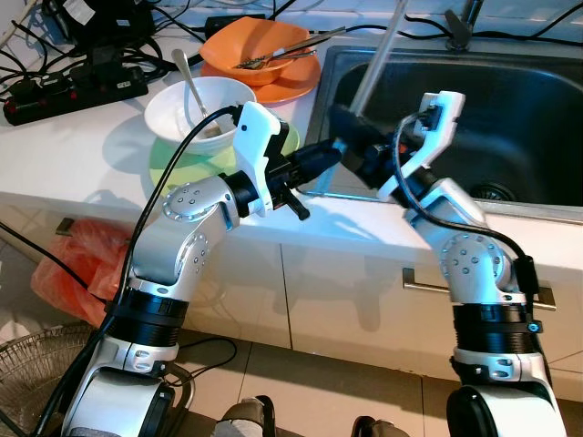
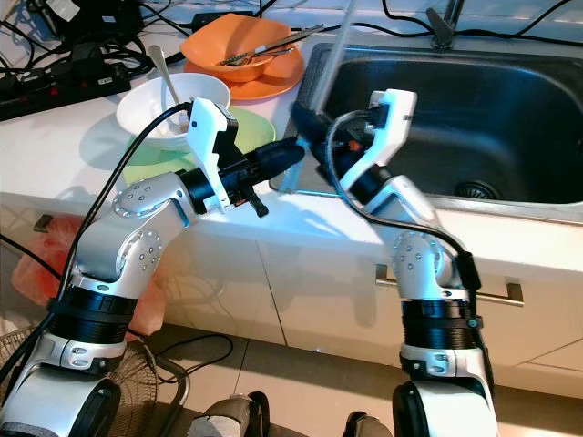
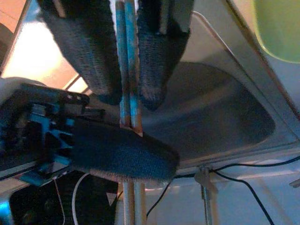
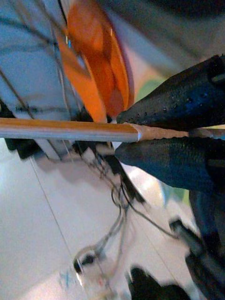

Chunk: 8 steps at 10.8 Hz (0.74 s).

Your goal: Kitchen organization

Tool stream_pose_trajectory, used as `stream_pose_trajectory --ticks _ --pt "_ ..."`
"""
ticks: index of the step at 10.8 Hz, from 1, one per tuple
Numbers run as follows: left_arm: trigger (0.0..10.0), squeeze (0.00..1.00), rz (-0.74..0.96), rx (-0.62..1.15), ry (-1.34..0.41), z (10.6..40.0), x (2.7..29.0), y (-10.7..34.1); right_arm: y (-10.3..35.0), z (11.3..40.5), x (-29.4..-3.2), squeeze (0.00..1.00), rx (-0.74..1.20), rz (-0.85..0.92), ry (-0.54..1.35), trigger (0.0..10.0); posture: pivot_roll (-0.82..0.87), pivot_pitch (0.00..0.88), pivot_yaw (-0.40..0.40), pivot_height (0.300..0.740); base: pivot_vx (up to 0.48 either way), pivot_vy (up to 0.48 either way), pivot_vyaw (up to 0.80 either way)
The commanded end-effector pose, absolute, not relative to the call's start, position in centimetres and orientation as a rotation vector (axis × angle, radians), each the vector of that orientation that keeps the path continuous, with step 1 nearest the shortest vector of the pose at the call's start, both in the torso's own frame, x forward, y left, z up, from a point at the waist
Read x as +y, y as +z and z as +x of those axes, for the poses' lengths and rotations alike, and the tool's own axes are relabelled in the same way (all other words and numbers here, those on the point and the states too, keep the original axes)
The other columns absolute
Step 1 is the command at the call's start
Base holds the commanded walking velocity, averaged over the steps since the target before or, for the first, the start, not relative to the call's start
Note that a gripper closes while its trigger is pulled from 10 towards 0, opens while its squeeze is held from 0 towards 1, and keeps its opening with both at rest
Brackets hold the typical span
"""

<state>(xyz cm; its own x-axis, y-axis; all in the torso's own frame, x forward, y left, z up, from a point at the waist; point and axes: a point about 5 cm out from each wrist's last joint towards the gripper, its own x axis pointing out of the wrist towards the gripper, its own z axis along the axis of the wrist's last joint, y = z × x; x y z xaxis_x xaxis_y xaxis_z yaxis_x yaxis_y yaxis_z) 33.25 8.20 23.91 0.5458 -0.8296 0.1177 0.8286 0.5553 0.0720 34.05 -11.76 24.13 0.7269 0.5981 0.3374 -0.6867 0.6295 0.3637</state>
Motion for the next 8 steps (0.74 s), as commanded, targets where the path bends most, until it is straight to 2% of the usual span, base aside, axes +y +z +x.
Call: stream_pose_trajectory --ticks 1,4,8 --pt "10.0 1.00 0.006 -0.152 -0.982 33.3 8.4 24.1 24.3 34.2 -11.9 0.00 -0.201 0.493 0.724 0.0 0.13 0.147 0.074 0.740 0.000 0.000 0.00" --pt "10.0 1.00 0.008 -0.156 -0.959 33.5 8.6 24.1 24.3 34.6 -12.4 0.00 -0.217 0.498 0.661 0.0 0.13 0.142 0.071 0.740 0.000 0.000 0.00" --pt "10.0 1.00 0.011 -0.147 -0.968 33.0 8.5 23.7 24.6 36.5 -15.3 0.00 -0.285 0.473 0.383 0.0 0.13 0.132 0.072 0.740 0.000 0.000 0.00"
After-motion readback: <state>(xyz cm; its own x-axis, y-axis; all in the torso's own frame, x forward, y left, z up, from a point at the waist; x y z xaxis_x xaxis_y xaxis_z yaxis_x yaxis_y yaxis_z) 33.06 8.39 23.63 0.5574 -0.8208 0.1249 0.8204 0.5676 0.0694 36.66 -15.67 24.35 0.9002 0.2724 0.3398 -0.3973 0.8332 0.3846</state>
